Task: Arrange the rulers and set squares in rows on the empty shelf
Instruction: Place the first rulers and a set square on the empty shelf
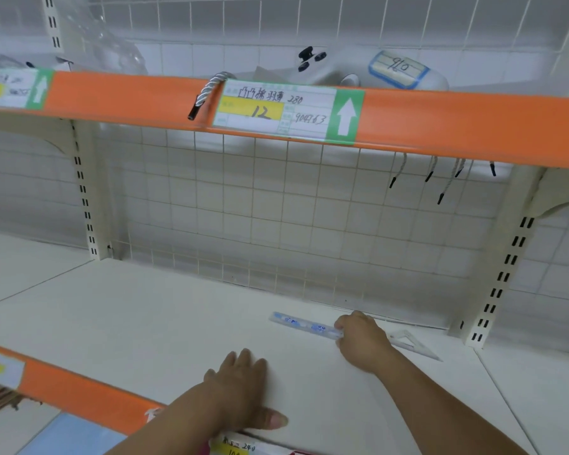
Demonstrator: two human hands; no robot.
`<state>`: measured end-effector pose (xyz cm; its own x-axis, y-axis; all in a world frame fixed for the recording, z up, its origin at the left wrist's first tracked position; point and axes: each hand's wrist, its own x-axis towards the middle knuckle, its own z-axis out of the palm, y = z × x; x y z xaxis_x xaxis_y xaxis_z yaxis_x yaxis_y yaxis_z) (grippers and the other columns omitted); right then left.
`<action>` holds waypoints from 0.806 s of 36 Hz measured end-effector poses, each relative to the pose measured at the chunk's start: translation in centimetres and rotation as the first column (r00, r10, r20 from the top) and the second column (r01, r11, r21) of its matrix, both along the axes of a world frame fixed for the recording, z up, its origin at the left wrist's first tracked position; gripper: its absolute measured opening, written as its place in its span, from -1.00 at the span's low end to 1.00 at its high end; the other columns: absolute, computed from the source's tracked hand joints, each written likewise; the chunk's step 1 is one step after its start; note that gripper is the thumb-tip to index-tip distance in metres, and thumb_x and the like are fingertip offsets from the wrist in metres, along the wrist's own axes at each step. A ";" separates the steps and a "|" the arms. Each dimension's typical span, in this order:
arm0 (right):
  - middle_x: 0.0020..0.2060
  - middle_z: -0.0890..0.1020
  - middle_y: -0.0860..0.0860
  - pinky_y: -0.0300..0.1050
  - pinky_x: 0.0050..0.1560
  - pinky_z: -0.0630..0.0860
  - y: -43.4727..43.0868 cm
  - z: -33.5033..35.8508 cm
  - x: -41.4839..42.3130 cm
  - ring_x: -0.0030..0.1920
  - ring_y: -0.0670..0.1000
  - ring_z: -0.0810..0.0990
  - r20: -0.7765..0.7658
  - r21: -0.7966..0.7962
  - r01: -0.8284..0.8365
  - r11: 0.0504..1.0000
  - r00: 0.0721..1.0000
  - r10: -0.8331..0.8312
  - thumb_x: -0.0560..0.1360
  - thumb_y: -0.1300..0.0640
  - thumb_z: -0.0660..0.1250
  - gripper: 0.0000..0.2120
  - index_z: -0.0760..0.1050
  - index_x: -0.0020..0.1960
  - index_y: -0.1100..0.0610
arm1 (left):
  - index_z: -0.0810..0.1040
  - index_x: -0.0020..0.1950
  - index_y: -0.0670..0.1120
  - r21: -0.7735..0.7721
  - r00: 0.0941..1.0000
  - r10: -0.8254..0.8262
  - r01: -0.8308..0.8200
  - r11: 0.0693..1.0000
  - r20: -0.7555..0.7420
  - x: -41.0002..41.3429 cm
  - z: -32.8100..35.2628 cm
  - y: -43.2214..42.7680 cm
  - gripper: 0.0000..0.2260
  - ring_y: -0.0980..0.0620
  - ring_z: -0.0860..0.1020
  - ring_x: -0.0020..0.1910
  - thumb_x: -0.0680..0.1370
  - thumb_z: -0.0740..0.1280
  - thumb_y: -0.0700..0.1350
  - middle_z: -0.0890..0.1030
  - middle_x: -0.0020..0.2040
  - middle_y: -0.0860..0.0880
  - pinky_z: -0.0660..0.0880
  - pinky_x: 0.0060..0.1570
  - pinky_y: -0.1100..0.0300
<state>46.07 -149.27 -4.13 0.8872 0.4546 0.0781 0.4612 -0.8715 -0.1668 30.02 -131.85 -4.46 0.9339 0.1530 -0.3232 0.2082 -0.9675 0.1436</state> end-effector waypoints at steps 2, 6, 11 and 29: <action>0.16 0.46 0.07 -0.11 0.16 0.44 0.6 -0.4 0.5 0.21 0.09 0.44 -0.012 0.014 -0.001 1.000 1.000 0.001 0.54 0.16 0.22 -0.75 0.50 0.20 0.10 | 0.05 0.53 -0.06 -0.003 1.000 0.005 -0.005 1.000 0.000 0.0 0.0 0.0 -0.17 -0.12 -0.06 0.55 0.44 0.27 0.35 -0.01 0.55 -0.09 0.14 0.42 -0.17; 0.13 0.48 0.08 -0.11 0.13 0.48 1.4 -0.9 1.6 0.17 0.10 0.47 -0.027 0.036 0.004 0.999 1.000 -0.003 0.51 0.19 0.24 -0.77 0.54 0.15 0.11 | 0.00 0.55 -0.06 -0.016 1.000 0.010 -0.010 1.000 -0.006 0.0 0.1 0.0 -0.15 -0.10 -0.11 0.55 0.45 0.28 0.33 -0.07 0.56 -0.09 0.09 0.44 -0.19; 0.10 0.49 0.07 -0.13 0.10 0.50 2.0 -1.3 2.7 0.13 0.09 0.50 -0.027 0.039 0.000 0.999 1.000 0.001 0.50 0.17 0.27 -0.78 0.56 0.12 0.08 | -0.01 0.56 -0.06 -0.044 1.000 0.024 -0.025 0.999 -0.021 -0.1 0.3 -0.1 -0.14 -0.11 -0.14 0.55 0.46 0.30 0.31 -0.11 0.57 -0.09 0.03 0.47 -0.19; 0.02 0.60 0.06 -0.10 0.23 0.42 2.5 -1.9 5.2 0.23 0.12 0.45 -0.050 0.007 -0.019 1.000 0.999 0.019 0.49 0.18 0.26 -0.81 0.59 0.04 0.10 | -0.01 0.56 -0.09 -0.060 0.998 0.030 -0.033 0.998 -0.059 0.0 1.2 -0.3 -0.13 -0.12 -0.11 0.55 0.46 0.33 0.28 -0.07 0.57 -0.12 0.05 0.47 -0.21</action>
